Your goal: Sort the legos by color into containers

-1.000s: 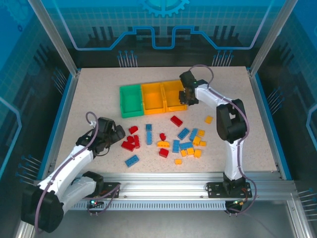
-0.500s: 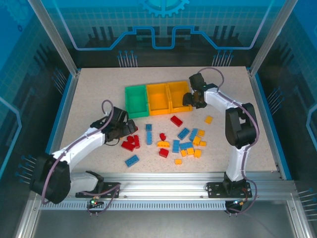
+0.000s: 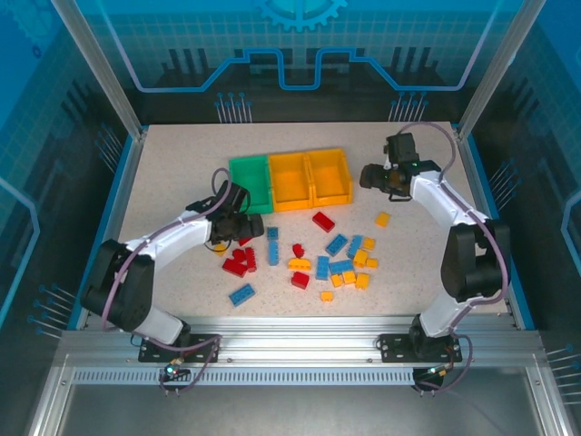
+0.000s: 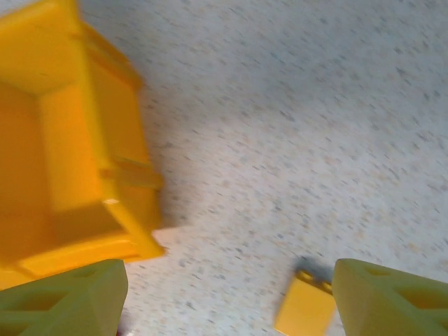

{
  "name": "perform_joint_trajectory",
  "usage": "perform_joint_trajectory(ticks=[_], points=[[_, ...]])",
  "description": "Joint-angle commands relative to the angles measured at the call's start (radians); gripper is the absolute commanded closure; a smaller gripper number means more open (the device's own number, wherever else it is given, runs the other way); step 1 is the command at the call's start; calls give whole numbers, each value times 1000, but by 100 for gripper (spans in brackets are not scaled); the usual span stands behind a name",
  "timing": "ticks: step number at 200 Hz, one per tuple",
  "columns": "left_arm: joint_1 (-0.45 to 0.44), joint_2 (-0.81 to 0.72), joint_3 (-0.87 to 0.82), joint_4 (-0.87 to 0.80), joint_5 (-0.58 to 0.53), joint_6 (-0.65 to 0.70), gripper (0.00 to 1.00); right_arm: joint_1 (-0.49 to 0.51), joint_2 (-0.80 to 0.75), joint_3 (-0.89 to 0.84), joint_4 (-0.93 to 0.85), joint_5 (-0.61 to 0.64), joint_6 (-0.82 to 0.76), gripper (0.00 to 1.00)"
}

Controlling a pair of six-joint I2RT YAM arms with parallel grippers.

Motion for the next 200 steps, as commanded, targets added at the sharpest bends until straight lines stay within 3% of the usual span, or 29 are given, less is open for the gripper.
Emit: perform_joint_trajectory(ticks=[1, 87, 112, 200], points=[[-7, 25, 17, -15, 44, -21, 6, -29, -50, -58, 1, -34, -32, 22], [-7, -6, 10, -46, -4, 238, 11, -112, -97, -131, 6, -57, -50, 21], [-6, 28, 36, -48, 16, 278, 19, -116, -113, -148, 10, -46, -53, 21], [-6, 137, 85, -37, -9, 334, 24, -131, -168, -191, 29, -33, -94, 17]])
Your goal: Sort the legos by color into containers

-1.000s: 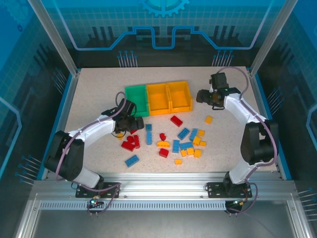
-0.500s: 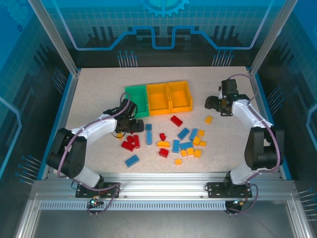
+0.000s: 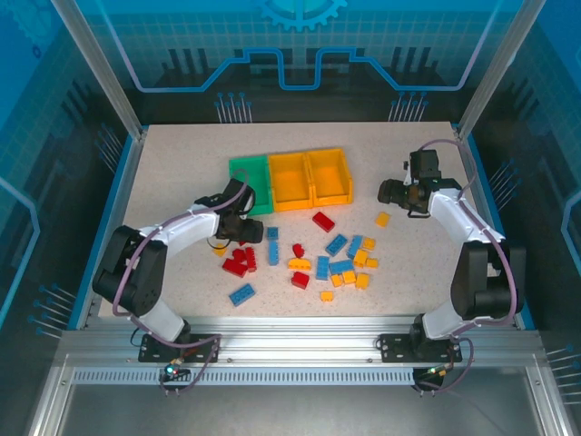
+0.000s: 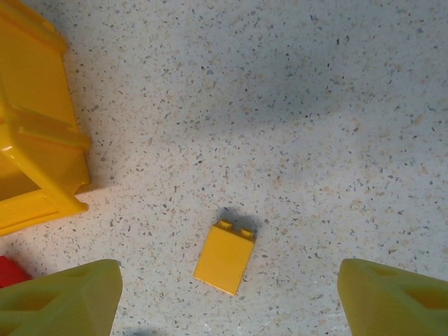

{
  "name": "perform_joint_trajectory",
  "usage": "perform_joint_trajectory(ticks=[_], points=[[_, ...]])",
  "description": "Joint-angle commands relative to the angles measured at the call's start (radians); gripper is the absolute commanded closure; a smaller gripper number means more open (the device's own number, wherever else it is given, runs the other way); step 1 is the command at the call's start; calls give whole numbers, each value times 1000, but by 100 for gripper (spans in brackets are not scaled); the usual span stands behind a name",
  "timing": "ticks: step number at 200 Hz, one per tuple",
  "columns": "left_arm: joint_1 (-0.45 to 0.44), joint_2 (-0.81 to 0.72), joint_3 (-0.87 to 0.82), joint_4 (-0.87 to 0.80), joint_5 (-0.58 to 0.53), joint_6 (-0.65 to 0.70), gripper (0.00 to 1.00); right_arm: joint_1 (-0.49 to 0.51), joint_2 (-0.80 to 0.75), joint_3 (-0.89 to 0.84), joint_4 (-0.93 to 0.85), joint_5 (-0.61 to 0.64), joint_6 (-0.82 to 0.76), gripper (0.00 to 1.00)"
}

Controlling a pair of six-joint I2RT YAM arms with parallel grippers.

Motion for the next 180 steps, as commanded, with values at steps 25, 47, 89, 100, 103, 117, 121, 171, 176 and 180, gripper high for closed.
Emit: perform_joint_trajectory(ticks=[25, 47, 89, 100, 103, 117, 121, 171, 176, 180], points=[[-6, 51, 45, -20, -26, 41, 34, -20, -22, -14, 2, -3, -25, 17], [-5, 52, 37, -8, -27, 44, 43, -21, -6, -3, -9, 0, -19, 17], [-5, 64, 43, -14, -37, 40, 49, -20, 0, -1, -11, -1, -17, 16], [-5, 65, 43, -15, -38, 36, 50, -21, 0, -1, -12, 0, -17, 16], [-4, 66, 43, -15, -38, 34, 51, -21, 0, -1, -12, 0, -17, 16], [-4, 70, 43, -19, -37, 25, 56, -21, 0, -1, -12, 0, -18, 16], [-4, 72, 43, -19, -35, 21, 57, -22, 0, -1, -12, -1, -17, 16], [-4, 77, 37, -9, -29, -17, 74, -20, -3, -7, -15, -8, -7, 16], [-3, 76, 37, -7, -30, -19, 74, -20, -4, -8, -15, -14, -7, 16], [-3, 74, 38, -6, -30, -20, 75, -21, -6, -10, -14, -21, -9, 16]])
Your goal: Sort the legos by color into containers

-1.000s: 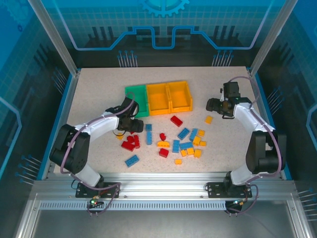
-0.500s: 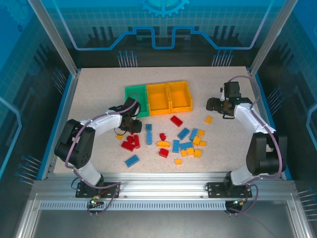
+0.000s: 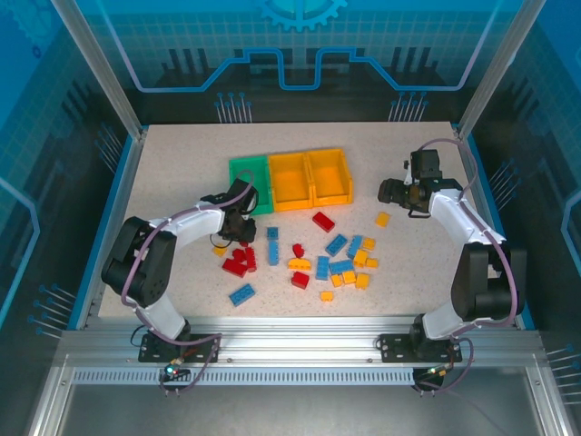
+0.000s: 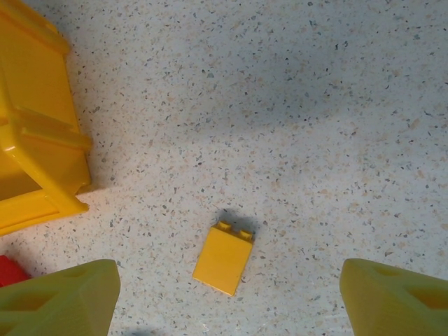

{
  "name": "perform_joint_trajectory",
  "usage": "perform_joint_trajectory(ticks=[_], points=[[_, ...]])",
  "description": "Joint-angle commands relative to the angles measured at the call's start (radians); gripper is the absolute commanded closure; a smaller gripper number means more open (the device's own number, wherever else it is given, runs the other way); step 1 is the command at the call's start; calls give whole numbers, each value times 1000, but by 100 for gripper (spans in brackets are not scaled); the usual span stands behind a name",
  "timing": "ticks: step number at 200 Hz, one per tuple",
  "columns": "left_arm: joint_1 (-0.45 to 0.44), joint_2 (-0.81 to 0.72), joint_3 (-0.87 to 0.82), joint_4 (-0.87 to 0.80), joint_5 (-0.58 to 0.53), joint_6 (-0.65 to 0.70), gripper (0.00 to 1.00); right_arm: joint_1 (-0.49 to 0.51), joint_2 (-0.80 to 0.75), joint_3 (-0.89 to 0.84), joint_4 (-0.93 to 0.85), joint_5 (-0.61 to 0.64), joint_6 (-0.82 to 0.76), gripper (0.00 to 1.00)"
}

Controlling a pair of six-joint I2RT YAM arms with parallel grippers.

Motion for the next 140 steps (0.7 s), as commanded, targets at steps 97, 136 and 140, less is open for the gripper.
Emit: perform_joint_trajectory(ticks=[97, 136, 140], points=[[4, -137, 193, -137, 3, -135, 75, 322, 5, -5, -28, -84, -265, 21], [69, -41, 329, -176, 61, -155, 75, 393, 92, 47, -54, -104, -331, 22], [76, -30, 339, -175, 69, -159, 75, 401, 104, 51, -56, -101, -339, 22]])
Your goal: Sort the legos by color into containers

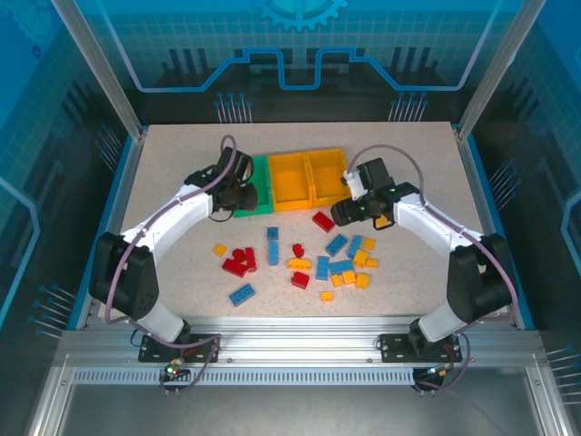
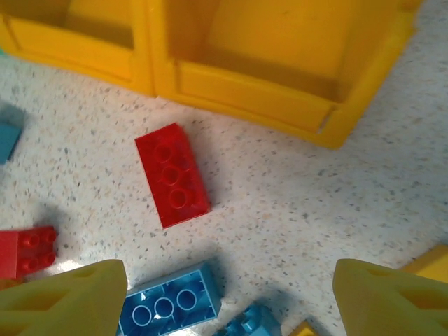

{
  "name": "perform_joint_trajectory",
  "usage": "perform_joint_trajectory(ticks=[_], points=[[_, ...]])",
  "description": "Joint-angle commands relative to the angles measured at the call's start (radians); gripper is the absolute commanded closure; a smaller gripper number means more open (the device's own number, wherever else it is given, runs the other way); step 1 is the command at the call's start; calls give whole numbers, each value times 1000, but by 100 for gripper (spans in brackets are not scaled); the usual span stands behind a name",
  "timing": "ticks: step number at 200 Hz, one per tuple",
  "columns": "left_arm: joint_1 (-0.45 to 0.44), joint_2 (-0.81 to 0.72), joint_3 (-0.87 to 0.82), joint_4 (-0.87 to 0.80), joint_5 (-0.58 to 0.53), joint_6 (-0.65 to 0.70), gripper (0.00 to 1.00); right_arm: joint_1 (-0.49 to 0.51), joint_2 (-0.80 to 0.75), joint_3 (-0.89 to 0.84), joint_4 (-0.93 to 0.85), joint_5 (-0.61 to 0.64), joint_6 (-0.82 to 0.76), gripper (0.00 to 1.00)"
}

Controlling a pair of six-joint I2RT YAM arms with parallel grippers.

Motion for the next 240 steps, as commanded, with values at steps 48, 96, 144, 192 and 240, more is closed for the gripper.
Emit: perform_joint_trajectory(ticks=[48, 96, 144, 192, 240], points=[[91, 187, 154, -53, 115, -60, 74, 126, 209, 123, -84, 70, -130, 23], [118, 238, 174, -23, 144, -92, 71, 141, 313, 183, -102, 99, -117, 26], [118, 269, 199, -9, 157, -111, 59, 145, 404, 260, -136, 106, -111, 32], [118, 236, 180, 9, 159, -148, 23, 152, 414, 273, -166, 121, -95, 59], [118, 45, 24, 117, 135, -179, 1, 190, 282, 257, -196, 69, -63, 78]])
